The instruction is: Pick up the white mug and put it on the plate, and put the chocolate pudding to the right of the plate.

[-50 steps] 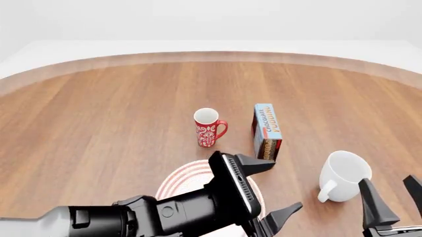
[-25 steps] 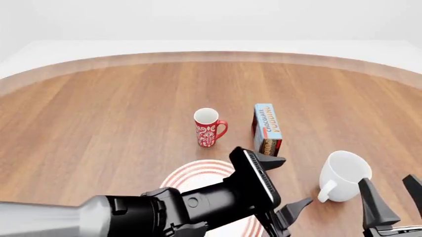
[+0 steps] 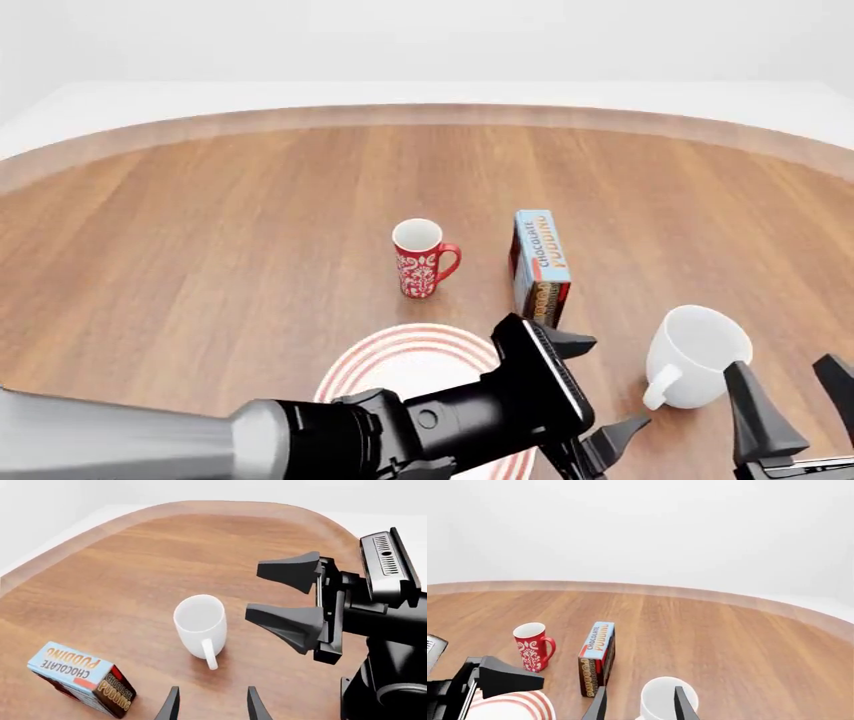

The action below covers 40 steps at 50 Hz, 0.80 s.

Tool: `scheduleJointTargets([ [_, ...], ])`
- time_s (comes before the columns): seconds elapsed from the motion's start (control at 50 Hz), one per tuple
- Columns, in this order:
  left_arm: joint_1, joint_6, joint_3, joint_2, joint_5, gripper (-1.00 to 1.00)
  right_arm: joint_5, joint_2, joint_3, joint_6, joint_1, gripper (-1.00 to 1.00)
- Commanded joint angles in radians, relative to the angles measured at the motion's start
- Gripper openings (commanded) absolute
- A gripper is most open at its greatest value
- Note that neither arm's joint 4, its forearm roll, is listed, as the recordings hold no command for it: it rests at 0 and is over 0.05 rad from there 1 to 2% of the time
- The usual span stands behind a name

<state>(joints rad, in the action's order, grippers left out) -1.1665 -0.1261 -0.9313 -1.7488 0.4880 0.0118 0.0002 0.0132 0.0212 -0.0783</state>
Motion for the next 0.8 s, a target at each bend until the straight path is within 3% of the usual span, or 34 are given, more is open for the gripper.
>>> scheduleJointTargets([
  [0.02, -0.003, 0.019, -0.020, -0.040, 0.009, 1.00, 0.000, 0.000, 0.000, -0.001, -0.001, 1.00],
  [0.8, 0.025, 0.052, -0.124, -0.168, 0.010, 1.00, -0.005, 0.000, 0.001, -0.015, -0.005, 1.00],
])
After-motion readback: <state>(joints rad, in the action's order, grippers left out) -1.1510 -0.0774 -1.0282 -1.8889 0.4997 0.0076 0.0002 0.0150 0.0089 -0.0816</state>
